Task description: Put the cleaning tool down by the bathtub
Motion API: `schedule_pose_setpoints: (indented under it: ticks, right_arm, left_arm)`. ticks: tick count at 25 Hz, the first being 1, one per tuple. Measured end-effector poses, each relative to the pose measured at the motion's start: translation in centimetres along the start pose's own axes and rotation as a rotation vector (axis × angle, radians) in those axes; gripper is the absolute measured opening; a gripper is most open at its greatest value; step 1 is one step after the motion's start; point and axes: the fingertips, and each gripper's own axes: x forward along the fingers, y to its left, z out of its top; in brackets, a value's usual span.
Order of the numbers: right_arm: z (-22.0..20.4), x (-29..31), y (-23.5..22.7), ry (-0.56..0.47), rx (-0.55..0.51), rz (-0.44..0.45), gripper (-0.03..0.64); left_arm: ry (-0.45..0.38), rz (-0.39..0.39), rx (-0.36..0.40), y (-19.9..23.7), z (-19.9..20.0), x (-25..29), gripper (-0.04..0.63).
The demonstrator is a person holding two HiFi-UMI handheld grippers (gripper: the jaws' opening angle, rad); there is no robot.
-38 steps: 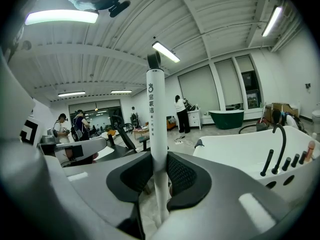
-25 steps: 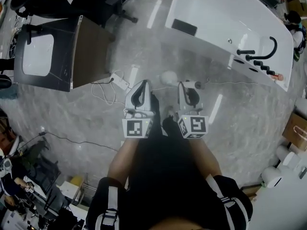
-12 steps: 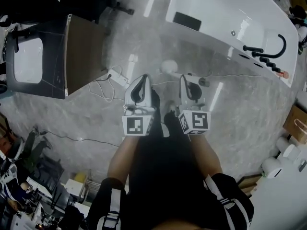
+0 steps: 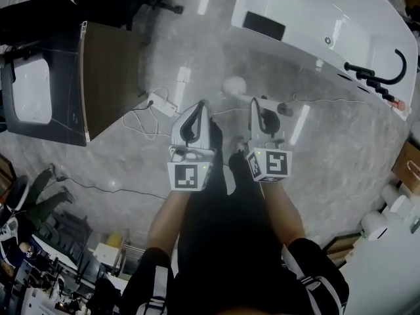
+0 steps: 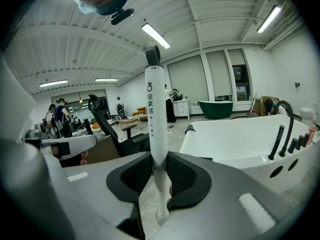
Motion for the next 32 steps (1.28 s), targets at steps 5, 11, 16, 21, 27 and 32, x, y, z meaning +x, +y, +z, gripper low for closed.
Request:
schedule_pose_setpoints:
  ticks: [5, 11, 16, 21, 27, 32]
  right_arm:
    - [-1.4, 2.3, -0.7, -0.003, -0.003, -0.014, 0.094]
    - [-4.0, 4.2, -2.1, 0.016, -0.006, -0.036, 0.092]
    - [-6.1, 6.1, -2.4, 0.032, 0.001, -0.050, 0.092]
    - [-8.4, 7.9, -3.1, 0.046, 0.008, -0.065, 0.092]
    - [-10.6, 9.5, -3.5, 0.054, 0.014, -0.081, 0.092]
    - [-12.1, 10.7, -3.6, 0.057, 0.024, -0.094, 0.092]
  left_arm:
    - [0.007, -0.003, -0.008, 0.9, -1.8, 1.3, 0.008]
    - [0.006, -0.023, -0.036, 0.7, -3.9, 3.0, 0.007]
    - [0.004, -0.037, -0.026, 1.2, -5.3, 4.5, 0.006]
    - [-0.012, -0.045, -0.034, 1.7, -6.8, 5.8, 0.008]
    - [0.003, -0.044, -0.030, 2.8, -9.0, 6.8, 0.008]
    - [-0.008, -0.049, -0.047, 3.5, -9.6, 7.6, 0.006]
